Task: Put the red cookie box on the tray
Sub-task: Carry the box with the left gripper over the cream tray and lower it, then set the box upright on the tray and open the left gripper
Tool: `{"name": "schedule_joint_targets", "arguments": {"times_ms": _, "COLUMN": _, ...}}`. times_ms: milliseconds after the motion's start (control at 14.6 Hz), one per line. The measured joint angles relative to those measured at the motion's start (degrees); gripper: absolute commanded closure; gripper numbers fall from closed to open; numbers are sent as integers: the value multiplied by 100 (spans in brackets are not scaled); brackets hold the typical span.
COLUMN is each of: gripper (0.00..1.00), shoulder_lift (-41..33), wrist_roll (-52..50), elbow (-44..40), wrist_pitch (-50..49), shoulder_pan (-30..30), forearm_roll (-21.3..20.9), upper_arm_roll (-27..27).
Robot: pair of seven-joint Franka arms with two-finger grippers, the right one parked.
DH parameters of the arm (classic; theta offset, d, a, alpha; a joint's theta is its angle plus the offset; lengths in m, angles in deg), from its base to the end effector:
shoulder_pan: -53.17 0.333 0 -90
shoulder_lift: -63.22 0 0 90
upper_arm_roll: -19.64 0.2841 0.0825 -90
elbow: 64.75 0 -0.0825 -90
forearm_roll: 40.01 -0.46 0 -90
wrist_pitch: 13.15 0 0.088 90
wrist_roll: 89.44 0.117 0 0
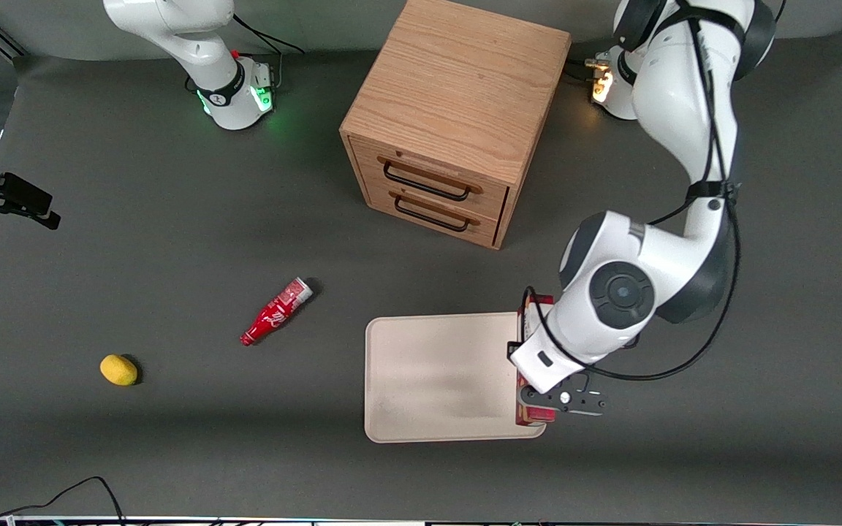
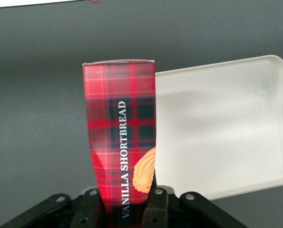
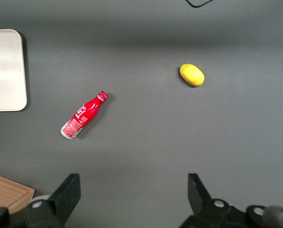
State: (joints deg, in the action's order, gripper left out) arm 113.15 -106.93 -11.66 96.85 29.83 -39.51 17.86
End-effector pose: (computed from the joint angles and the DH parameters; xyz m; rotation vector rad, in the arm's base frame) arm 0.7630 -0.3485 0.3243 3.0586 -0.1809 0.1571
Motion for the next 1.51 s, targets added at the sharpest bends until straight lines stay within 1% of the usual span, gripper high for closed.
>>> {"name": "schedule_joint_targets", "arguments": {"times_ms": 342, "gripper": 100, "shoulder_lift": 540, "wrist_roll": -254, "elbow": -73, "wrist_pitch": 385, "shoulder_pan": -143, "forearm_roll": -432, "upper_arm_roll": 4}}
{"name": "schedule_joint_targets", "arguments": {"times_ms": 616, "gripper": 96, "shoulder_lift": 823, "wrist_roll": -398, "elbow": -101, "wrist_pitch": 689, "shoulder_pan": -209, "forearm_roll": -583, "upper_arm_roll": 11}}
{"name": "schedule_joint_targets", "arguments": {"times_ms": 753, "gripper": 88, "shoulder_lift": 958, "wrist_roll": -410, "elbow": -104, "wrist_pitch": 881, "shoulder_pan": -209, "forearm_roll": -619, "upper_arm_roll": 30}}
{"name": "schedule_joint_targets", "arguments": {"times_ms": 822, "gripper": 78, "shoulder_lift": 1012, "wrist_roll": -411, "elbow": -105, "wrist_pitch": 952, "shoulder_pan": -209, "forearm_roll": -626, "upper_arm_roll": 36}}
{"name": "schedule_joint_targets", "arguments": {"times_ms": 890, "gripper": 72, "shoulder_lift": 1060, "wrist_roll": -412, "elbow": -104, "wrist_pitch": 1016, "shoulder_pan": -209, "forearm_roll": -633, "upper_arm_roll": 39}}
{"name": "schedule_joint_targets", "arguments": {"times_ms": 959, "gripper": 58, "shoulder_lift": 1091, "wrist_roll": -414, "elbow": -107, "wrist_pitch": 1056, "shoulder_pan": -209, "forearm_roll": -635, "upper_arm_roll": 42}}
{"name": "schedule_joint_targets", "arguments": {"times_ms": 1027, "gripper": 15, "shoulder_lift": 1099, "wrist_roll": -417, "elbow": -108, "wrist_pitch": 1075, "shoulder_pan": -209, "forearm_roll": -635, "upper_arm_roll": 43}}
{"name": "schedule_joint_targets", "arguments": {"times_ms": 1096, "gripper": 0, "shoulder_lift": 1101, "wrist_roll": -418, "elbow": -108, "wrist_pitch": 1089, "shoulder_pan": -209, "forearm_roll": -638, "upper_arm_roll": 43}}
{"name": "schedule_joint_targets", "arguments": {"times_ms": 1507, "gripper": 0, "shoulder_lift": 1103, "wrist_roll": -421, "elbow": -129, "wrist_pitch": 1045, "shoulder_pan": -209, "forearm_roll": -646, "upper_arm_roll": 53}}
